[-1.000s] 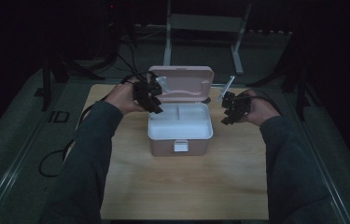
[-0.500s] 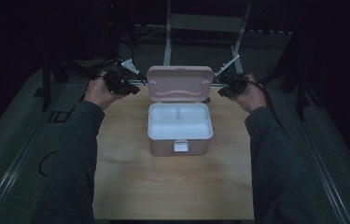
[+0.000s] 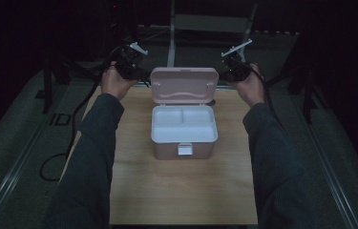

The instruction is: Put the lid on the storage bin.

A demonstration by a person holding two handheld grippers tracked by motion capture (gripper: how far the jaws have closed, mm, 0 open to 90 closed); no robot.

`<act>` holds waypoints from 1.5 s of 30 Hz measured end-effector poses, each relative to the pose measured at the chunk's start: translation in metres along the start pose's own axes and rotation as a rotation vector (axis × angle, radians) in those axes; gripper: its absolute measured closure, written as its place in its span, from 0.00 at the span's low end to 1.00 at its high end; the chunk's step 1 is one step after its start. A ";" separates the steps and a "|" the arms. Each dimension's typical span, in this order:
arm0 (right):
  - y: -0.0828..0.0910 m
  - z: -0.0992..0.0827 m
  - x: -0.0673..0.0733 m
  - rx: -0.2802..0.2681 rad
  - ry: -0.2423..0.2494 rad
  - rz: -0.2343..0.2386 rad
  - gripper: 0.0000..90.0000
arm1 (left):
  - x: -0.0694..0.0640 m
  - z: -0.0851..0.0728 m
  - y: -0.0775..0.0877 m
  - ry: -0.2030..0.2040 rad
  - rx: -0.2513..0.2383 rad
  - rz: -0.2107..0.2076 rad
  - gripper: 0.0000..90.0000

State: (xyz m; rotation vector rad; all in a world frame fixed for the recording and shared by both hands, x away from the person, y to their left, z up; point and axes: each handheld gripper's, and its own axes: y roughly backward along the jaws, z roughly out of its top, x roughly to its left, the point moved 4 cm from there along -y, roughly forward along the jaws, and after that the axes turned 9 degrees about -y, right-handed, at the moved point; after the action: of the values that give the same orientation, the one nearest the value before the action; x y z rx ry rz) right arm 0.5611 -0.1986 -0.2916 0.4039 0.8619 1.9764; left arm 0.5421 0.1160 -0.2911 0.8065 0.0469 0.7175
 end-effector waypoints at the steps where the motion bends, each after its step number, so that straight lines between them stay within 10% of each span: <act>1: 0.000 0.001 0.000 -0.013 -0.001 0.003 1.00 | -0.001 0.001 -0.001 -0.005 0.002 0.015 1.00; 12: 0.010 0.000 0.010 -0.067 0.038 0.113 1.00 | -0.011 -0.007 0.006 -0.007 -0.046 -0.038 1.00; 19: 0.023 -0.025 0.022 -0.049 0.134 0.253 1.00 | -0.039 -0.021 0.018 -0.105 -0.034 -0.092 0.99; 27: 0.022 -0.049 0.039 0.012 0.250 0.285 0.97 | -0.046 -0.034 0.014 -0.087 -0.046 -0.113 0.99; 45: 0.021 -0.092 0.015 -0.048 0.091 0.212 0.94 | -0.046 -0.082 0.016 -0.012 -0.087 -0.106 0.98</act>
State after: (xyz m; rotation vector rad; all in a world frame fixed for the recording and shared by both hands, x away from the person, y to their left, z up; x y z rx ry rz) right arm 0.4861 -0.2306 -0.3419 0.3938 0.8548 2.2215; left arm 0.4727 0.1491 -0.3483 0.7193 0.0467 0.6108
